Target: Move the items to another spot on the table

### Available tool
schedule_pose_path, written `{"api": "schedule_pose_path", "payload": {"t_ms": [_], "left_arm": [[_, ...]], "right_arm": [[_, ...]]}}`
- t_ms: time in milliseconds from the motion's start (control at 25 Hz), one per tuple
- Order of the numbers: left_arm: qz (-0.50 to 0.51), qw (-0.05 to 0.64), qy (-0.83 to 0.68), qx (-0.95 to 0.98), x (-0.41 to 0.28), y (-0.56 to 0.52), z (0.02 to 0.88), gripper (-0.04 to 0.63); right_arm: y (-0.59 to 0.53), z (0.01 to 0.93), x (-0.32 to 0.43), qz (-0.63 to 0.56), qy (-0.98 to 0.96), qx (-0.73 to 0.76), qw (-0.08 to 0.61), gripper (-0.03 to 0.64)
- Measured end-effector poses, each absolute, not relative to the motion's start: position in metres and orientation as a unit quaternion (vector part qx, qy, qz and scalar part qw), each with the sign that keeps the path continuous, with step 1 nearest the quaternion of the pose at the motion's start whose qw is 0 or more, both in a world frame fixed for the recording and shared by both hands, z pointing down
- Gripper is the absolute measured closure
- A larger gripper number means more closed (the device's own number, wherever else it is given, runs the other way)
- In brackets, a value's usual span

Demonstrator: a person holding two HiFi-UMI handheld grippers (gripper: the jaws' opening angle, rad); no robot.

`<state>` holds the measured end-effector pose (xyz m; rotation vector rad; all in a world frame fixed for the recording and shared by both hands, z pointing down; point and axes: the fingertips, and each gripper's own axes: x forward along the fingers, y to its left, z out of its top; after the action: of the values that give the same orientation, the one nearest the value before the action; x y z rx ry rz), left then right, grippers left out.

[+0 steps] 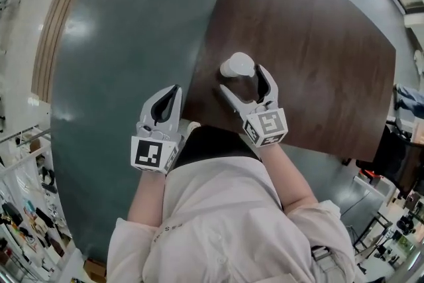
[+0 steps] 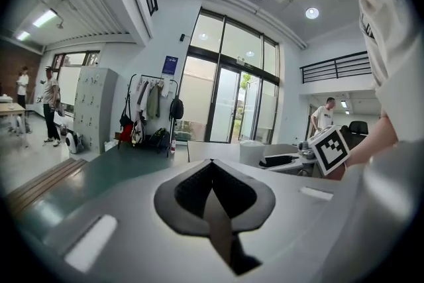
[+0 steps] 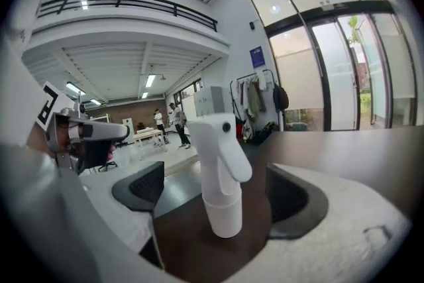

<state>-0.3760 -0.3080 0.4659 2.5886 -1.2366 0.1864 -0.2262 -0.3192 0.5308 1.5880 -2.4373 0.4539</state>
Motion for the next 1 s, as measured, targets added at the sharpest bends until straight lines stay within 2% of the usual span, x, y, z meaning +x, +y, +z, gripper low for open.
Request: {"api": "schedule_pose_path", "payload": {"t_ms": [200, 280, 360, 480, 680, 1000], "left_arm": [[0.043, 0.11, -0.419, 0.9, -0.381, -0.305, 0.433, 0.578], [0.033, 0.095, -0.414, 0.905, -0.379, -0.302, 0.419, 0.578], [0.021, 0.08, -0.411, 0.908, -0.376, -0.299, 0.406, 0.578], [0.004, 0.068, -0.399, 0.914, -0.374, -0.29, 0.392, 0.577], [-0.016, 0.061, -0.356, 0.932, -0.358, -0.264, 0.365, 0.578], [-0.002, 0.055, -0.331, 0.942, -0.309, -0.196, 0.37, 0.578]], "right_arm": [[-0.295, 0.465, -0.212, 0.093, -0.805, 0.583, 0.061, 0.179], [-0.289, 0.446, -0.206, 0.07, -0.8, 0.594, 0.054, 0.303], [-0.282, 0.428, -0.197, 0.049, -0.786, 0.615, 0.046, 0.48], [-0.267, 0.4, -0.191, 0.02, -0.768, 0.639, 0.033, 0.626], [-0.227, 0.377, -0.186, 0.012, -0.758, 0.652, 0.022, 0.626], [-0.154, 0.398, -0.142, 0.042, -0.745, 0.665, 0.014, 0.626]]}}
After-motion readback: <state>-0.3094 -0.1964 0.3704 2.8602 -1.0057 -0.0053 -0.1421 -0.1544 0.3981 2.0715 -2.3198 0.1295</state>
